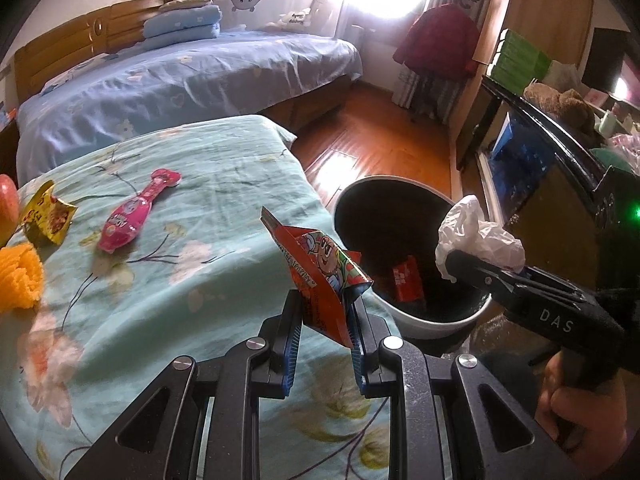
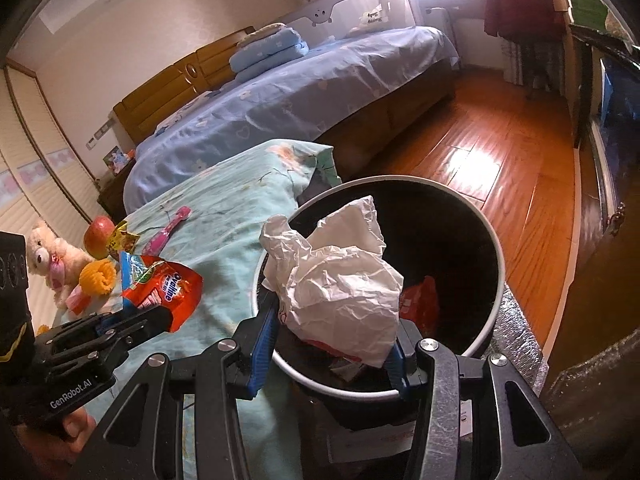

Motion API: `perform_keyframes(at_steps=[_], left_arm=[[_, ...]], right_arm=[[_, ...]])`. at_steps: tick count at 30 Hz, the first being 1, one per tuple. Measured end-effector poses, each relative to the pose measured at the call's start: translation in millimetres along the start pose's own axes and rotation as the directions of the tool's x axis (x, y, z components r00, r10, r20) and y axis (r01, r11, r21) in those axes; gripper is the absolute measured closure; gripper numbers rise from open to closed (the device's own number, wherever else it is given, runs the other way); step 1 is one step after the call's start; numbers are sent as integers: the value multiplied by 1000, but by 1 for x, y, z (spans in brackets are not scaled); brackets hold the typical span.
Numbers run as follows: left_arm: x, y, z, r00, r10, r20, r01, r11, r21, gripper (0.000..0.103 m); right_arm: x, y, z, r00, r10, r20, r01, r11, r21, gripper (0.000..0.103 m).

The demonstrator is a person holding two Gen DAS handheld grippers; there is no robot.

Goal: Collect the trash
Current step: 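Carry the tissue over the bin with the right tool while the left tool carries the packet, then open the right tool over the bin while the left tool drops the snack packet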

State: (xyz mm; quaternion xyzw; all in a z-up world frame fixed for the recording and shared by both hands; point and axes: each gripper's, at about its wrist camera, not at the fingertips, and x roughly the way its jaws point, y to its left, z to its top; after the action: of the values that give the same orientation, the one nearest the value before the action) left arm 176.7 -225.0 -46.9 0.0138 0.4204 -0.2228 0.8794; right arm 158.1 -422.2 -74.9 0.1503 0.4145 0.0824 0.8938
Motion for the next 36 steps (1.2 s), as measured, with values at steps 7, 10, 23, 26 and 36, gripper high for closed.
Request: perform_keyframes(at_steps=[7,10,23,26,36], left_arm=[[8,-5,7,1000,-9,-3,9,1000,7,82],[11,-9,8,1000,-11,-5,11,1000,16,82],[26,-23,17,999,-22,-27,24,999,42,82],[31,-24,20,999,-29,-34,30,999,39,81],[42,-31,23,998,-31,-48,33,999,43,81]], right_arm=[[4,-8,6,1000,-21,-10,21,1000,-7,55],[5,-12,8,1000,-27,-13,27,1000,-3,55],[12,-31,16,999,-37,-29,38,999,23,54],[14,-33,18,999,-37,-32,37,999,23,54],[15,-40,22,999,-32,-38,34,999,29,52]])
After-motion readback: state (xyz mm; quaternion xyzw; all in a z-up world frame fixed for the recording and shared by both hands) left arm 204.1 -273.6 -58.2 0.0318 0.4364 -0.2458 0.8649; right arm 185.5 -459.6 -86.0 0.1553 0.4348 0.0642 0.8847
